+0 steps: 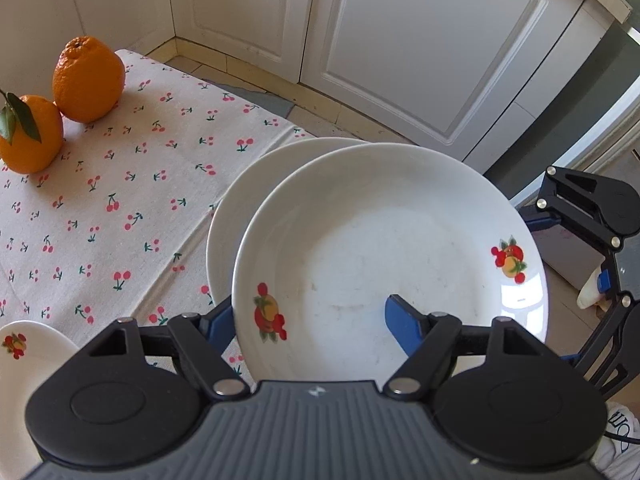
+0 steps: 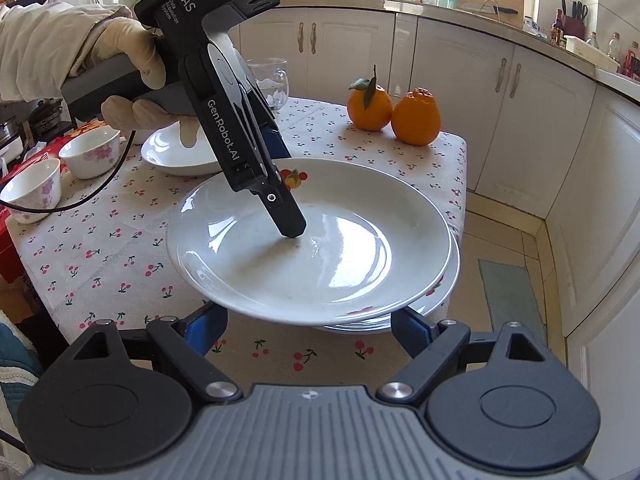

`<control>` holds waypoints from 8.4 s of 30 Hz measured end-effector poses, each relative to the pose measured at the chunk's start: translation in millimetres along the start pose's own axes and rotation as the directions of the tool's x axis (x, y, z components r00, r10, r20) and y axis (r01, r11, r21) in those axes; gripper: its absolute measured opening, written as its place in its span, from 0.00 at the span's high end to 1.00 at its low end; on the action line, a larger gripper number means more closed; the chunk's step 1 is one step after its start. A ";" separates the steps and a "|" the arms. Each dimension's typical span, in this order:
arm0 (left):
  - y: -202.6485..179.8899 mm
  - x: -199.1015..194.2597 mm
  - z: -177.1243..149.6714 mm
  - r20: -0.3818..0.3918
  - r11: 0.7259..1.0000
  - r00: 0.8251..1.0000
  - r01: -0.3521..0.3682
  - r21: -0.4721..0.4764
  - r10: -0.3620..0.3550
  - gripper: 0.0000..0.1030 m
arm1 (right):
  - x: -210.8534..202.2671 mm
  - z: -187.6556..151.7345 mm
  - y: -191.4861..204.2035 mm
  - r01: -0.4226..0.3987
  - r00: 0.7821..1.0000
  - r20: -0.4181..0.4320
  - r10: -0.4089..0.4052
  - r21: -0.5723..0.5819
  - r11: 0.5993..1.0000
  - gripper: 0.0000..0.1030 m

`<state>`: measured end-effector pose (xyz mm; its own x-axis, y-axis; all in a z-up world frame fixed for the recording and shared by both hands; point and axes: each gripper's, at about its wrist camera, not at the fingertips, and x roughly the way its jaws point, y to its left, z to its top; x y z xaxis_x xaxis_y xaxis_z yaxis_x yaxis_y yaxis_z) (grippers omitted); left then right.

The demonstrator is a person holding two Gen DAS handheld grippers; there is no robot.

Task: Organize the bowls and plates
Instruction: 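Lower the fruit-decal plate onto the stained plate and open the left tool, then move the left tool toward the plate by the jug while the right tool approaches it, then grip the rim of the white plate by the jug with the right tool, then lift the white plate with the right tool and carry it to the plate stack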

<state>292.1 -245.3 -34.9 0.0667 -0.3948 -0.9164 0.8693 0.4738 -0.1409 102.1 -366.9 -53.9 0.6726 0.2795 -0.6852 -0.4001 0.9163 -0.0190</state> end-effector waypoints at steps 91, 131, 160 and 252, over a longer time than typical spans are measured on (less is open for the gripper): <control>-68.5 -87.8 -143.8 0.293 0.785 0.767 -0.405 -0.470 0.571 0.06 | -24.0 5.2 46.1 -0.014 0.999 0.046 0.009 0.102 0.995 0.00; 19.9 -29.3 -194.0 0.132 0.546 0.702 -0.408 -0.731 0.700 0.00 | 155.8 211.8 83.2 -0.273 0.960 -0.149 0.239 -0.288 0.918 0.00; 23.6 -30.0 -188.9 0.161 0.554 0.668 -0.430 -0.713 0.727 0.16 | 302.8 270.5 69.5 -0.564 0.806 -0.381 0.452 -0.264 0.783 0.21; -99.6 -17.4 -106.2 0.355 0.935 0.865 -0.323 -0.145 0.354 0.18 | 85.0 89.1 -105.8 -0.279 0.938 -0.150 0.312 0.206 0.938 0.27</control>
<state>152.3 -202.1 -44.7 0.5393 -0.4529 -0.7099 0.7203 0.6848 0.1104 257.1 -414.5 -45.3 0.4125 0.5051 -0.7581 -0.4347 0.8405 0.3235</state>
